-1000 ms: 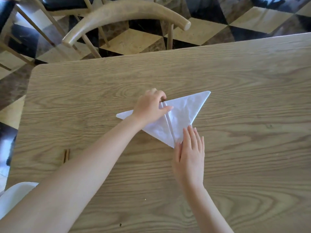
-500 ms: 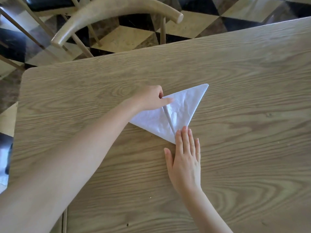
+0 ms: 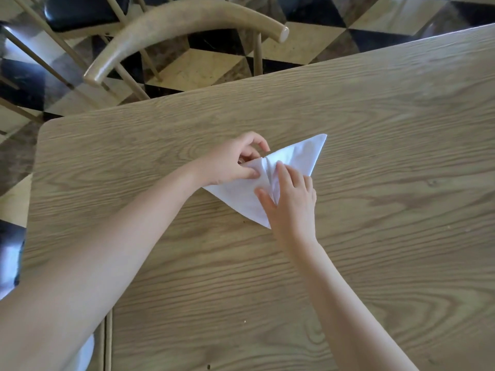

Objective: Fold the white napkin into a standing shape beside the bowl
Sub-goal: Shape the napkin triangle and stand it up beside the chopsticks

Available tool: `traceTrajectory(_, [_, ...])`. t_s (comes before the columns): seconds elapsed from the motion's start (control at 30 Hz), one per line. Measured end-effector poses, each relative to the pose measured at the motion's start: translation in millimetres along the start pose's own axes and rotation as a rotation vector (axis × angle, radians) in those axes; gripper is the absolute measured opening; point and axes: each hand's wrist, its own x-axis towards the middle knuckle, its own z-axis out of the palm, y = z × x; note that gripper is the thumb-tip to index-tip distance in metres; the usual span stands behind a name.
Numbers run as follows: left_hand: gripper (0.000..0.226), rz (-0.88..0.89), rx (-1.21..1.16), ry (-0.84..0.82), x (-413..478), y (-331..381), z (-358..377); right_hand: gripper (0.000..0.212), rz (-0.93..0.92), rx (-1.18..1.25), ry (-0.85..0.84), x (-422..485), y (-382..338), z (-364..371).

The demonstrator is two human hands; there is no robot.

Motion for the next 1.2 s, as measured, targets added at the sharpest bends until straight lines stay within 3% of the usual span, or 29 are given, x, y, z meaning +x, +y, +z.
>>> traceTrajectory(0.1, [0.046,0.079,-0.026,0.007,-3,9,1,0.047,0.04,0.177,0.005,4,-3,-2])
traceTrajectory(0.2, [0.054,0.169,0.009,0.032,-6,19,-2,0.018,0.064,0.387,0.033,4,-5,-11])
traceTrajectory(0.43, [0.06,0.304,0.075,0.113,-10,35,-9,0.004,0.173,0.652,0.004,3,-9,-38])
traceTrajectory(0.53, [0.041,0.201,0.243,-0.013,-11,34,-20,0.005,0.108,0.714,-0.106,5,-9,-56])
traceTrajectory(0.63, [0.029,0.062,0.2,-0.037,-15,37,-24,0.012,0.038,0.756,-0.196,15,-4,-75])
traceTrajectory(0.73, [0.033,0.072,0.058,0.124,-21,37,-19,0.021,0.013,0.7,-0.362,26,12,-89])
traceTrajectory(0.83, [0.034,-0.039,-0.09,0.214,-28,23,-10,0.012,0.025,0.64,-0.437,32,29,-89])
traceTrajectory(0.93, [0.021,-0.198,-0.172,0.21,-32,-1,9,0.008,0.076,0.574,-0.391,32,39,-68])
traceTrajectory(1.03, [0.033,-0.295,-0.133,0.338,-43,-21,33,0.008,0.062,0.325,-0.347,29,48,-49])
traceTrajectory(1.2, [0.055,-0.143,-0.02,0.488,-80,-37,67,0.027,-0.134,0.142,-0.23,21,67,-63])
